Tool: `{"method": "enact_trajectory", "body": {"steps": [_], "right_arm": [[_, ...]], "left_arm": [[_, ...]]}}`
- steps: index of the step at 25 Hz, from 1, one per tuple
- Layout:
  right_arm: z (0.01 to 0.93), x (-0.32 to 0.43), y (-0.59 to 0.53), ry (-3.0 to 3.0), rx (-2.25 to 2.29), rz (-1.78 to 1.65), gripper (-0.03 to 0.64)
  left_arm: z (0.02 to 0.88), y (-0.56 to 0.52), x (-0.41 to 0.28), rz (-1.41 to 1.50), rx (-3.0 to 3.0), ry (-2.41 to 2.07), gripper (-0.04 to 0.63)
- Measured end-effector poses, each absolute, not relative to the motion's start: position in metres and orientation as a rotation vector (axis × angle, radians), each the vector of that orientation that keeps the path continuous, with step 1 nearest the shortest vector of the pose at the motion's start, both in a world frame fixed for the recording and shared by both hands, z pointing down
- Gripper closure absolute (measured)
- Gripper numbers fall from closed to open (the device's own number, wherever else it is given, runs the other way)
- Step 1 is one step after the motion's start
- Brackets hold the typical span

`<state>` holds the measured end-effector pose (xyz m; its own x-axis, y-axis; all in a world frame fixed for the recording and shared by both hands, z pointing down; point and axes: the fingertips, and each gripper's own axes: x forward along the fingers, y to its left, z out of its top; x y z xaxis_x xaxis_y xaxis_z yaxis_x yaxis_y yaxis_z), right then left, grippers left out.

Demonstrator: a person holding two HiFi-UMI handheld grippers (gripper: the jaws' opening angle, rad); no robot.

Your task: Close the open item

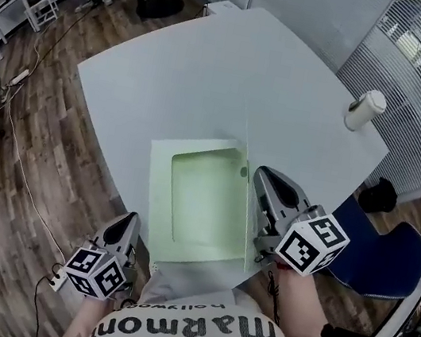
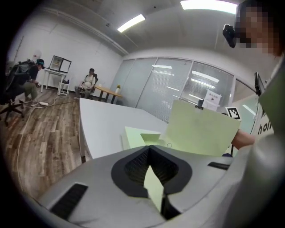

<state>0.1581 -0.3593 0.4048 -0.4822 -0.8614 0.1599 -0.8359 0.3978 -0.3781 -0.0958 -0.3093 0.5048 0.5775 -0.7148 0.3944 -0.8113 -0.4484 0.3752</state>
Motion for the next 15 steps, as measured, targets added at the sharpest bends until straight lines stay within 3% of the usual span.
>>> {"method": "enact_trajectory", "body": {"steps": [15], "right_arm": [[0.436,0.058,-0.363,2.634,-1.945,-0.645,0.616]], "left_arm": [[0.528,-0.358,-0.108,0.249,2.39,-0.761,0.595]]}}
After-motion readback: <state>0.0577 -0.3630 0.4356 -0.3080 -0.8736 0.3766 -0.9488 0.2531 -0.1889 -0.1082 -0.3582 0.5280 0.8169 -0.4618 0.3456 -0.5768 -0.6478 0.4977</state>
